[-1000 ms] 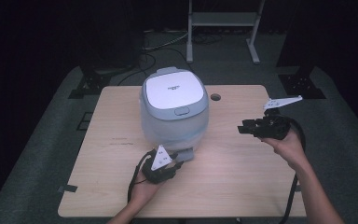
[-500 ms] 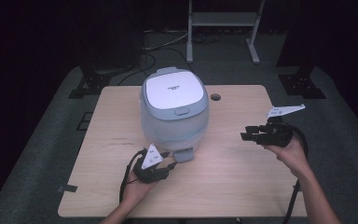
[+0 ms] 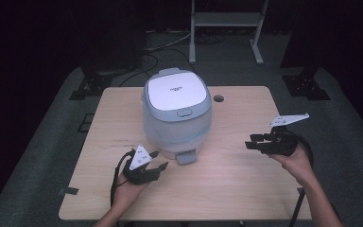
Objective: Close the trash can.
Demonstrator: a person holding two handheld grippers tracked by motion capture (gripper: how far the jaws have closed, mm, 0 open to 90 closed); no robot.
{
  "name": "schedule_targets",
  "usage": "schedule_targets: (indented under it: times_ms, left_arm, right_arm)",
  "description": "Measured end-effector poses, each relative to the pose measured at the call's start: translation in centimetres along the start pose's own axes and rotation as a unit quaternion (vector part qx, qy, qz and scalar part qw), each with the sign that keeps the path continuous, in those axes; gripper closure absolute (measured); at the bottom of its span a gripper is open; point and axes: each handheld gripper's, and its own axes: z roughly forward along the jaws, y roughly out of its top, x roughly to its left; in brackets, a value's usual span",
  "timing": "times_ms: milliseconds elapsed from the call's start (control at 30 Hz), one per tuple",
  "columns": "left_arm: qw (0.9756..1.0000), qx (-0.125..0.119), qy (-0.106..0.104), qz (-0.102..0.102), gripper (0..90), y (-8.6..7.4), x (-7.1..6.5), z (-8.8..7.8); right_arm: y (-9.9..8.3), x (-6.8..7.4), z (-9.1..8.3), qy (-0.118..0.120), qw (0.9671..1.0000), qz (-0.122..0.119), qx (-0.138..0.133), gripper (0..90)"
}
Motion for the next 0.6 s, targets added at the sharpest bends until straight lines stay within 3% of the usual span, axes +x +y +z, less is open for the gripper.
schedule_targets:
  times_ms: [600]
  left_arm:
    - [0.9988,-0.002,0.037,-0.032,35.2,-1.0,2.9,-2.6]
  right_arm:
    - [-2.9,0.0,-0.3,-0.008,0.9999,0.011,0.0,52.4]
